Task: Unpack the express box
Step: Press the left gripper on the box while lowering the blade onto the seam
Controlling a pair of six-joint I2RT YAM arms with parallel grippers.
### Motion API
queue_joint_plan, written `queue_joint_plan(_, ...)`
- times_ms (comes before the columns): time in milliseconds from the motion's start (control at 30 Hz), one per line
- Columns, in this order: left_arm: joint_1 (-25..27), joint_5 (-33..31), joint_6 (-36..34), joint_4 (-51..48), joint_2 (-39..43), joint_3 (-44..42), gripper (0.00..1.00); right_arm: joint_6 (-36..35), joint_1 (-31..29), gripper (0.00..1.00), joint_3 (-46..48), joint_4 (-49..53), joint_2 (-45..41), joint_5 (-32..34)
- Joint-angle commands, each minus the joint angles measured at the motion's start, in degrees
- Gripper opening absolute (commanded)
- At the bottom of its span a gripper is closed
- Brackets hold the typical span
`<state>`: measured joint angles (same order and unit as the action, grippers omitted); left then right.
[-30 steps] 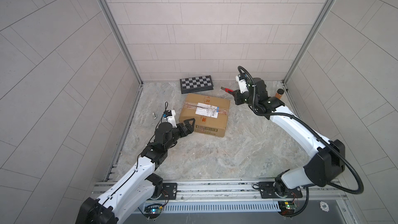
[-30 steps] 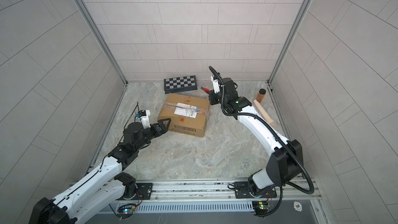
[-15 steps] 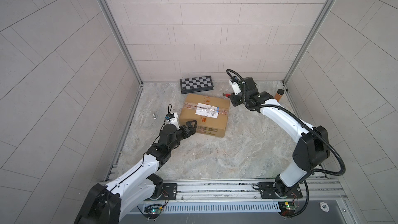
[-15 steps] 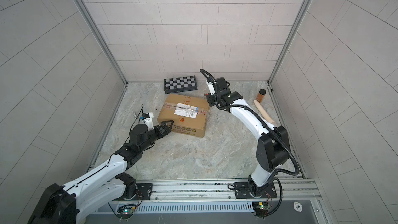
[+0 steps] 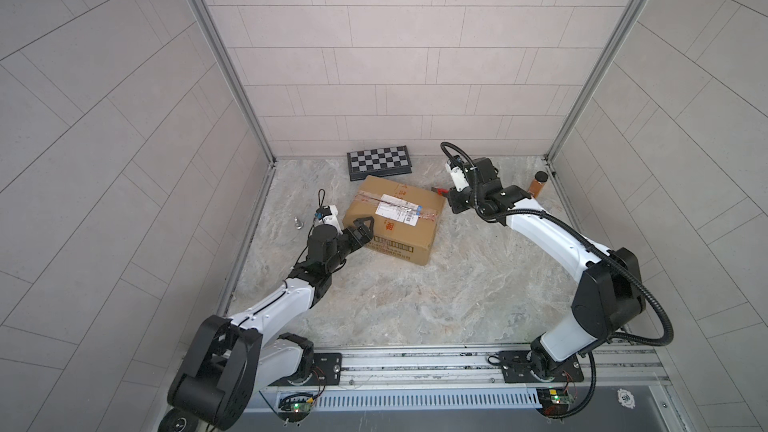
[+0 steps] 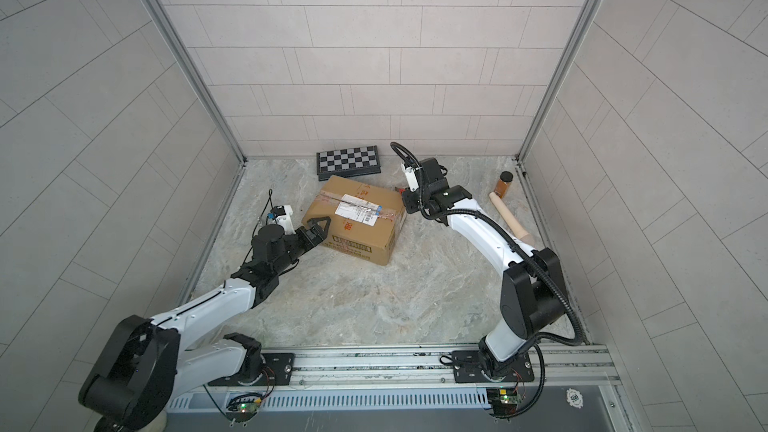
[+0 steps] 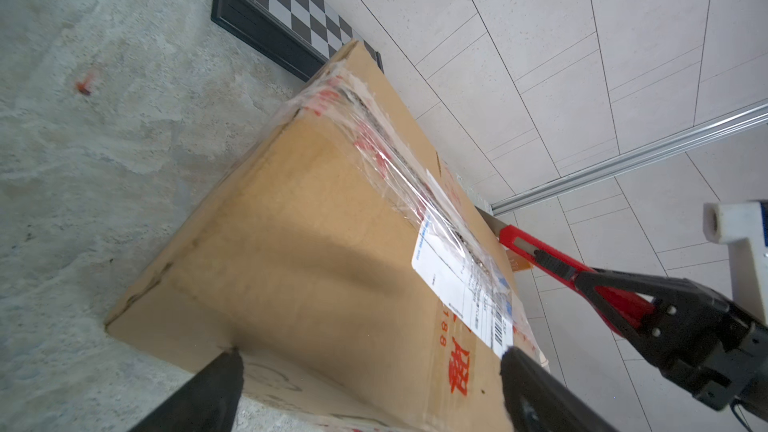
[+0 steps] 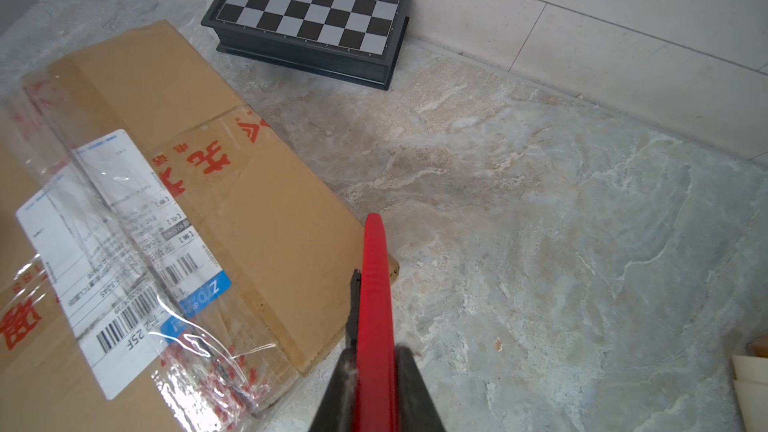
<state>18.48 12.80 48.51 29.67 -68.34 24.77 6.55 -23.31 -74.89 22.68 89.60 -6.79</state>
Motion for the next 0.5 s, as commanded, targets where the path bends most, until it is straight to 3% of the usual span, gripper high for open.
queue_joint_plan(0, -1.0, 3.4, -1.0, 4.7, -3.1, 3.9, 1.00, 2.7, -1.0, 0.00, 2.6, 1.4, -4.0, -3.4)
queue_joint_plan(133, -2.0, 5.6, -0.9, 5.6, -7.4, 6.3, 1.00, 3.4, -1.5, 0.00, 4.3, 3.5, -7.1, -1.4)
queue_joint_plan(267, -2.8, 6.4, -1.4, 4.9, -9.2, 7.3, 1.00, 2.6, -1.6, 0.00, 3.4, 5.9, -10.2, 5.2)
queue_joint_plan(467, -2.8, 2.9, -7.1, -7.4, -9.1, 11.3, 1.00, -0.3, -5.1, 0.00, -2.1, 7.4, -12.3, 10.5)
